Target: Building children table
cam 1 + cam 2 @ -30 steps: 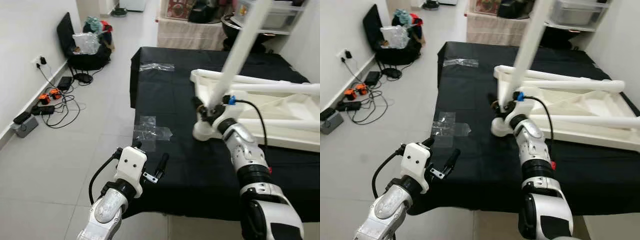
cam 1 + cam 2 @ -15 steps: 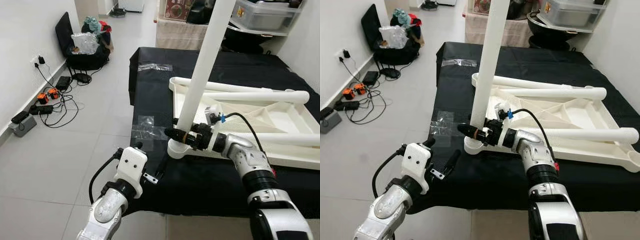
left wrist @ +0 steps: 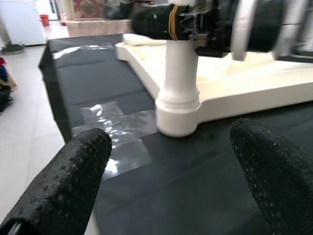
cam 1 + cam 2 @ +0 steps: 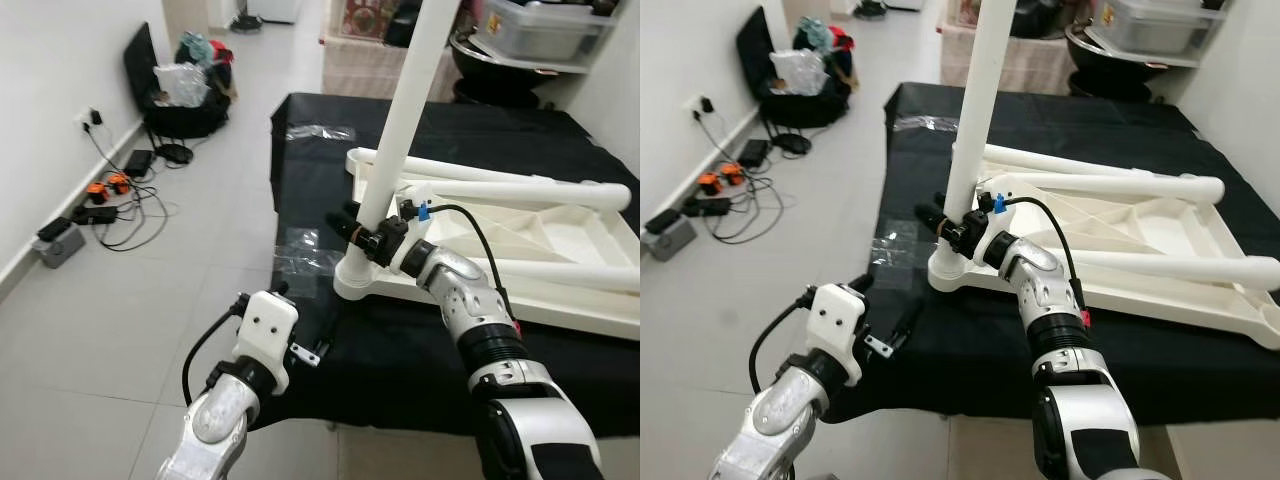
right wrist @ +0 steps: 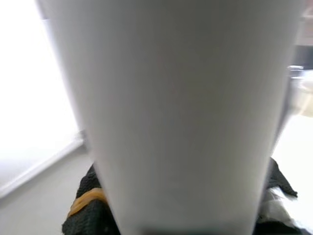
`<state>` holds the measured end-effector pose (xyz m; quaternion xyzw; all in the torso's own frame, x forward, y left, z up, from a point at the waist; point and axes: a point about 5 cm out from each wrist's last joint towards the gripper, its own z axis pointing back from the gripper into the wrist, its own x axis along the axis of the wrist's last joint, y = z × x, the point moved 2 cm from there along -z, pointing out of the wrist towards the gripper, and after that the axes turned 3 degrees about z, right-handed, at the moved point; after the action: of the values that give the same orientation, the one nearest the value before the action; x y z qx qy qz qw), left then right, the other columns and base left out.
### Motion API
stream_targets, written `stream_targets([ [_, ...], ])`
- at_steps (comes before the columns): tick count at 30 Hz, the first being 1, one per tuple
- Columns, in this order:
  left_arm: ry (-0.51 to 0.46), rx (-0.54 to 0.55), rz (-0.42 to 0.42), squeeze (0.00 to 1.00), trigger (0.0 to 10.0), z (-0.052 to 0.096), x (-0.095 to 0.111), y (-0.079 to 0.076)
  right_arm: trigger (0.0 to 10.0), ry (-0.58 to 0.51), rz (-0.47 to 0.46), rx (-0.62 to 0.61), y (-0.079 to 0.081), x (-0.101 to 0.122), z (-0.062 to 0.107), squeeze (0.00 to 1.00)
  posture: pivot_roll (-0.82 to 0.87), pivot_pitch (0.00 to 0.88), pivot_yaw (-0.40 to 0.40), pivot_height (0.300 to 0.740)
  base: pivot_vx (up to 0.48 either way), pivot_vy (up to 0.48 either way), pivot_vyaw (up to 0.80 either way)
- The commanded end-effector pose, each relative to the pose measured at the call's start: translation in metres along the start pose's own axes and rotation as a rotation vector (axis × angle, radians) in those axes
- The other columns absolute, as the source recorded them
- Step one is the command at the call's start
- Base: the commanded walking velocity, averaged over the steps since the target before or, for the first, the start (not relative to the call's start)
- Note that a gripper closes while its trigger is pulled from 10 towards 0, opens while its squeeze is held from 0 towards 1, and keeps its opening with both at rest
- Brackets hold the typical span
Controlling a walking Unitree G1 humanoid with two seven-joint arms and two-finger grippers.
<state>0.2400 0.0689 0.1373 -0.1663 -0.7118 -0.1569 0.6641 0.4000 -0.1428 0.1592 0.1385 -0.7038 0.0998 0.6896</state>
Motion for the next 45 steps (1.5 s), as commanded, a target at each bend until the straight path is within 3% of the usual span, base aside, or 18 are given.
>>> stream_targets([
  [1, 0.008, -0.003, 0.0, 0.0, 10.0, 0.001, -0.003, -0.001, 0.0, 0.008, 0.046, -0.375, -0.046, -0.001, 0.017, 0.0, 0.08, 0.002, -0.104, 0.74, 0.0, 0.0, 0.0],
  [4, 0.008, -0.003, 0.0, 0.0, 10.0, 0.001, -0.003, -0.001, 0.0, 0.003, 0.071, -0.466, -0.051, 0.001, 0.022, 0.0, 0.08, 0.005, -0.105, 0.74, 0.0, 0.0, 0.0],
  [5, 0.008, -0.002, -0.001, 0.0, 10.0, 0.001, -0.003, 0.0, 0.0, 0.021, 0.118, -0.643, -0.056, 0.001, 0.035, 0.0, 0.08, 0.006, -0.107, 0.74, 0.0, 0.0, 0.0],
  [13, 0.007, -0.002, -0.002, 0.0, 10.0, 0.0, -0.003, 0.0, 0.0, 0.076, 0.111, -0.725, -0.047, -0.009, 0.042, 0.0, 0.07, 0.008, -0.106, 0.74, 0.0, 0.0, 0.0],
  [14, 0.007, -0.002, -0.001, 0.0, 10.0, 0.0, -0.003, -0.001, 10.0, 0.07, 0.097, -0.699, -0.04, -0.011, 0.038, 0.0, 0.07, 0.008, -0.102, 0.74, 0.0, 0.0, 0.0],
  [16, 0.007, -0.002, -0.001, 0.0, 10.0, -0.001, -0.003, -0.001, 10.0, 0.041, 0.104, -0.659, -0.033, -0.008, 0.033, 0.0, 0.07, 0.008, -0.106, 0.74, 0.0, 0.0, 0.0],
  [17, 0.006, -0.002, 0.0, 0.0, 10.0, -0.001, -0.003, -0.001, 10.0, 0.009, 0.102, -0.595, -0.024, -0.006, 0.027, 1.0, 0.07, 0.009, -0.105, 0.74, 0.0, 0.0, 0.0],
  [26, 0.005, -0.001, -0.001, 0.0, 10.0, -0.001, -0.003, -0.001, 10.0, -0.039, 0.111, -0.455, -0.01, -0.003, 0.019, 1.0, 0.07, 0.01, -0.106, 0.74, 0.0, 0.0, 0.0],
  [27, 0.004, -0.001, 0.0, 0.0, 10.0, -0.001, -0.003, -0.001, 10.0, 0.006, 0.076, -0.342, -0.011, -0.013, 0.019, 0.0, 0.07, 0.013, -0.105, 0.74, 0.0, 0.0, 0.0],
  [28, 0.004, -0.001, 0.0, 0.0, 10.0, -0.001, -0.003, -0.001, 10.0, 0.006, 0.076, -0.342, -0.011, -0.013, 0.019, 0.0, 0.07, 0.013, -0.105, 0.74, 0.0, 0.0, 0.0],
  [29, 0.004, -0.001, 0.0, 0.0, 10.0, -0.001, -0.003, -0.001, 10.0, 0.055, 0.029, -0.173, -0.011, -0.022, 0.021, 0.0, 0.07, 0.015, -0.1, 0.74, 0.0, 0.0, 0.0],
  [30, 0.004, -0.001, 0.0, 0.0, 10.0, -0.001, -0.003, -0.001, 10.0, 0.055, 0.029, -0.173, -0.011, -0.022, 0.021, 0.0, 0.07, 0.015, -0.1, 0.74, 0.0, 0.0, 0.0],
  [32, 0.005, -0.002, 0.0, 0.0, 10.0, -0.001, -0.003, 0.0, 10.0, 0.138, -0.084, 0.11, -0.007, -0.035, 0.031, 0.0, 0.07, 0.015, -0.102, 0.74, 0.0, 0.0, 0.0],
  [36, 0.005, -0.002, 0.001, 0.0, 10.0, -0.001, -0.003, 0.0, 10.0, 0.152, -0.107, 0.209, -0.007, -0.036, 0.036, 0.0, 0.07, 0.015, -0.099, 0.74, 0.0, 0.0, 0.0],
  [37, 0.005, -0.002, -0.001, 0.0, 10.0, 0.0, -0.003, 0.0, 10.0, 0.151, -0.101, 0.356, -0.006, -0.032, 0.043, 0.0, 0.08, 0.014, -0.097, 0.74, 0.0, 0.0, 0.0],
  [39, 0.006, -0.002, -0.003, 0.0, 10.0, 0.0, -0.003, 0.001, 10.0, 0.146, -0.091, 0.469, 0.002, -0.028, 0.048, 0.0, 0.08, 0.014, -0.097, 0.74, 0.0, 0.0, 0.0],
  [42, 0.006, -0.002, -0.003, 0.0, 10.0, 0.0, -0.003, 0.001, 10.0, 0.146, -0.091, 0.469, 0.002, -0.028, 0.048, 0.0, 0.08, 0.014, -0.097, 0.74, 0.0, 0.0, 0.0],
  [45, 0.007, -0.003, -0.004, 0.0, 10.0, 0.0, -0.003, 0.001, 10.0, 0.146, -0.1, 0.65, 0.028, -0.024, 0.056, 0.0, 0.08, 0.015, -0.095, 0.74, 0.0, 0.0, 0.0],
])
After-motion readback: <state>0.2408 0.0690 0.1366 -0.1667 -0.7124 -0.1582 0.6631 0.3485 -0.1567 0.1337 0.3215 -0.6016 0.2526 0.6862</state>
